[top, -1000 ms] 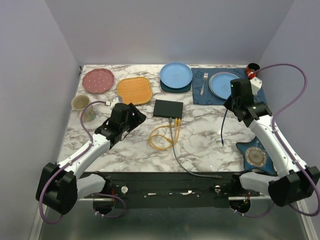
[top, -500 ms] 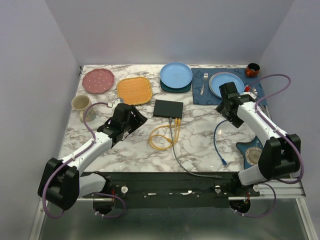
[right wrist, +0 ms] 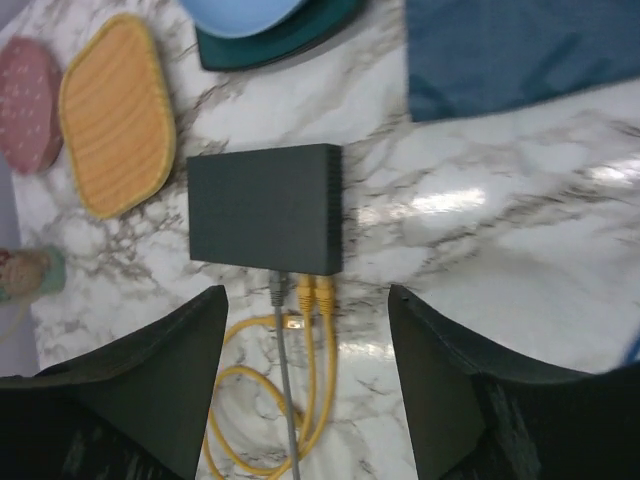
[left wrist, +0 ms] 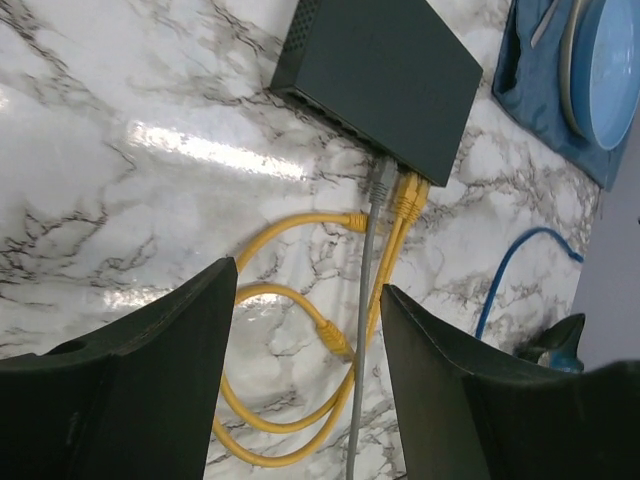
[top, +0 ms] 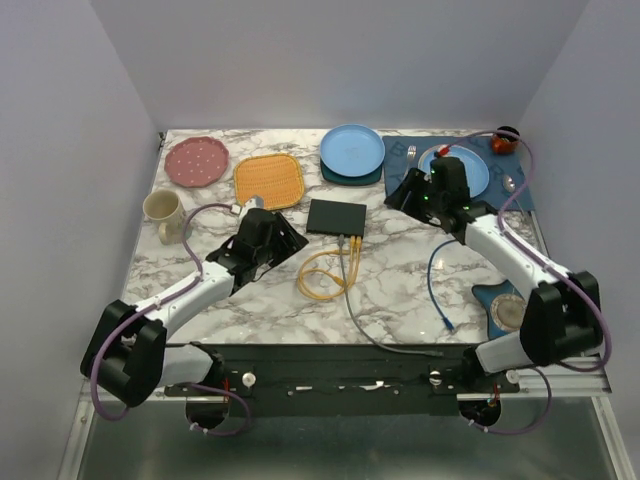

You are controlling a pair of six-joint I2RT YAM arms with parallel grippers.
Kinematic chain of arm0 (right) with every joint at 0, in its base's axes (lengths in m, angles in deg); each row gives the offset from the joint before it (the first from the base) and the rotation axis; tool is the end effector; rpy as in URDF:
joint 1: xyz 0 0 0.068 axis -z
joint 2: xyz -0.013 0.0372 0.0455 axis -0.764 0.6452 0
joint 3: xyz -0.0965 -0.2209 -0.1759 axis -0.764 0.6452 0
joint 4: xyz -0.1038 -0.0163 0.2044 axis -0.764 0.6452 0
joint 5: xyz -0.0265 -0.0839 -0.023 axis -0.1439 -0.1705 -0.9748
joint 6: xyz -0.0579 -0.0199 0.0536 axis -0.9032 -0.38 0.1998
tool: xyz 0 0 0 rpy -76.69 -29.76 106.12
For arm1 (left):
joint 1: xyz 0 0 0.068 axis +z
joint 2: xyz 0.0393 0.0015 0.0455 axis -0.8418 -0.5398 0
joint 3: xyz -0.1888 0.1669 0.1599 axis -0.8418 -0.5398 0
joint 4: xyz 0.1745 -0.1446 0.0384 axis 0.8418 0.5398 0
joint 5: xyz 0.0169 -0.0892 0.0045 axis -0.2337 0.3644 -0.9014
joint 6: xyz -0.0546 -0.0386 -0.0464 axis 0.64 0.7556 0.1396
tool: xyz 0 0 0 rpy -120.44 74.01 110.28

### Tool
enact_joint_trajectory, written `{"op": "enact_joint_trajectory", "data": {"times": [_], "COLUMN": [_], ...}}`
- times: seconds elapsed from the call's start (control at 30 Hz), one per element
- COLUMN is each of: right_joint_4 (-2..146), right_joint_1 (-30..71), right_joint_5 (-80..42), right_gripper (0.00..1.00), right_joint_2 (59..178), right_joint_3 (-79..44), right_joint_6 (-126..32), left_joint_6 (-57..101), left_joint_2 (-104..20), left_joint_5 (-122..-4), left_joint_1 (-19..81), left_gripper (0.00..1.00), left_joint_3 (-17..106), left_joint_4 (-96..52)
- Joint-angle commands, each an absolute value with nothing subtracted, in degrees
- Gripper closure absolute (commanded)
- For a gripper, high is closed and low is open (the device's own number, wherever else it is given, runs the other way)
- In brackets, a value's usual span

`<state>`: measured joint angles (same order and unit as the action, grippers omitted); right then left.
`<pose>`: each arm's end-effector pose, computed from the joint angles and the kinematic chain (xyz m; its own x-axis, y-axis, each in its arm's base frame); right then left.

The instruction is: Pull the plug from the switch port

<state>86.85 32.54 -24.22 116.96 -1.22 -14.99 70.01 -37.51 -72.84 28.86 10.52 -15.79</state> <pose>0.2898 0.0930 0.2981 -0.6367 0.4571 -0.6210 0.0924 0.8448 0.5271 0.2212 -0.1176 0.2375 -0.6609 -0.6208 -0.4217 -0.2221 0.6986 -0.6802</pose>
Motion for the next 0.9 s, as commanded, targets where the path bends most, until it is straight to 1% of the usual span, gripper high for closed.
{"op": "enact_joint_trajectory", "data": {"times": [0.0, 0.03, 0.1, 0.13, 0.23, 0.37, 0.4, 0.47, 0.6, 0.67, 0.87], "right_joint_4": [77.12, 76.86, 76.16, 76.07, 75.89, 72.29, 72.29, 72.29, 63.87, 60.09, 59.8], "right_joint_1": [29.35, 29.26, 29.26, 29.26, 29.26, 29.34, 29.26, 29.26, 29.26, 29.17, 29.26], "right_joint_5": [-10.09, -9.03, -5.44, -3.84, 3.36, 7.5, 8.12, 9.35, 13.56, 13.84, 14.98], "right_gripper": [0.48, 0.6, 0.72, 0.78, 0.86, 0.85, 0.84, 0.81, 0.79, 0.79, 0.79], "right_joint_2": [125.86, 129.62, 132.89, 136.82, 142.99, 146.95, 147.75, 150.29, 152.59, 153.03, 155.93], "right_joint_3": [-6.17, -7.49, -11.27, -12.76, -16.72, -16.55, -16.64, -17.52, -15.24, -13.92, -15.14], "right_joint_6": [-18.77, -18.42, -17.81, -17.46, -15.97, -14.64, -14.38, -14.03, -9.9, -7.53, -7.17], "left_joint_6": [70.07, 70.33, 70.94, 71.38, 73.48, 76.83, 77.27, 77.71, 78.42, 78.59, 78.42], "left_joint_2": [-40.07, -40.59, -42.7, -43.58, -47.71, -53.76, -54.74, -57.63, -60.37, -61.16, -61.95], "left_joint_5": [-71.28, -71.28, -69.02, -68.13, -63.31, -58.63, -58.1, -56.43, -55.37, -55.55, -56.51], "left_joint_1": [25.69, 25.51, 25.42, 25.42, 25.51, 25.51, 25.51, 25.51, 25.51, 25.69, 26.65], "left_gripper": [0.32, 0.32, 0.32, 0.33, 0.37, 0.4, 0.4, 0.41, 0.42, 0.42, 0.42], "left_joint_3": [10.71, 10.88, 10.88, 10.53, 10.36, 9.21, 9.39, 10.44, 11.76, 12.2, 13.69], "left_joint_4": [-21.53, -22.66, -24.34, -26.52, -33.19, -42.87, -44.02, -44.91, -47.89, -48.08, -47.46]}}
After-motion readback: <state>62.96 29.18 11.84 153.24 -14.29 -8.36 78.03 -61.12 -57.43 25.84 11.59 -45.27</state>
